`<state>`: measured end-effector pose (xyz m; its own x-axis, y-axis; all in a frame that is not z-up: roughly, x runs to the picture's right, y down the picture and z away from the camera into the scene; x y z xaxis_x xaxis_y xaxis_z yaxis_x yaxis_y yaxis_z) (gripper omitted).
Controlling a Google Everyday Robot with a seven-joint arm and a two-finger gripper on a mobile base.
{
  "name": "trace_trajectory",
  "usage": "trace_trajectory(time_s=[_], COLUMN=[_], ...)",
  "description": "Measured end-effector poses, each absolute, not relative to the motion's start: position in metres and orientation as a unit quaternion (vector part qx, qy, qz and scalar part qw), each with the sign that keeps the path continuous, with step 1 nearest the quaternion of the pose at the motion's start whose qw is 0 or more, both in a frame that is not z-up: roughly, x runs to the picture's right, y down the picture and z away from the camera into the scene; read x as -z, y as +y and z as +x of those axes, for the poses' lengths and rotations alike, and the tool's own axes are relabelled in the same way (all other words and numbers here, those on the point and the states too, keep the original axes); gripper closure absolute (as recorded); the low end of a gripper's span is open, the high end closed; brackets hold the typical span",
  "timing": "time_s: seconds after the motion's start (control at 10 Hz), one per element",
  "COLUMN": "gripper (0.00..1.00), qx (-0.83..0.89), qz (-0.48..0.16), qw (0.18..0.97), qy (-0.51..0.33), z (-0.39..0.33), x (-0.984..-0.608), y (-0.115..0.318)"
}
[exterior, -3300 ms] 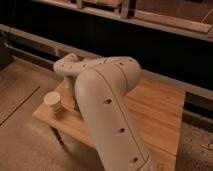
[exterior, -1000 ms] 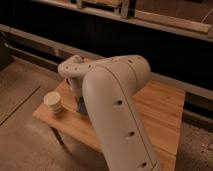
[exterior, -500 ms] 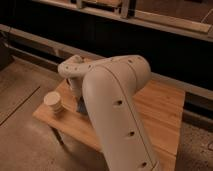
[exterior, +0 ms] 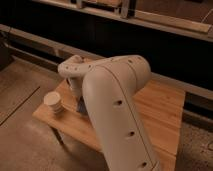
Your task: Wipe the white sponge on the table
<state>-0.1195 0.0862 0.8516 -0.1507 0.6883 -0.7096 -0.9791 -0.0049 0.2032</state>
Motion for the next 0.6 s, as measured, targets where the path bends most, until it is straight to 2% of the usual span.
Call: trace_trajectory(time_s=[0.2,0.6], gripper=[0.20,0.20], qx=[-0.676,-0.676], qz=[-0.212,-0.212], qw=[0.616,0.616], qy=[0.343,0.343], z=[-0.1195,-0.1195], x=[-0.8516,-0.8516], y=[0.0862,0.0862])
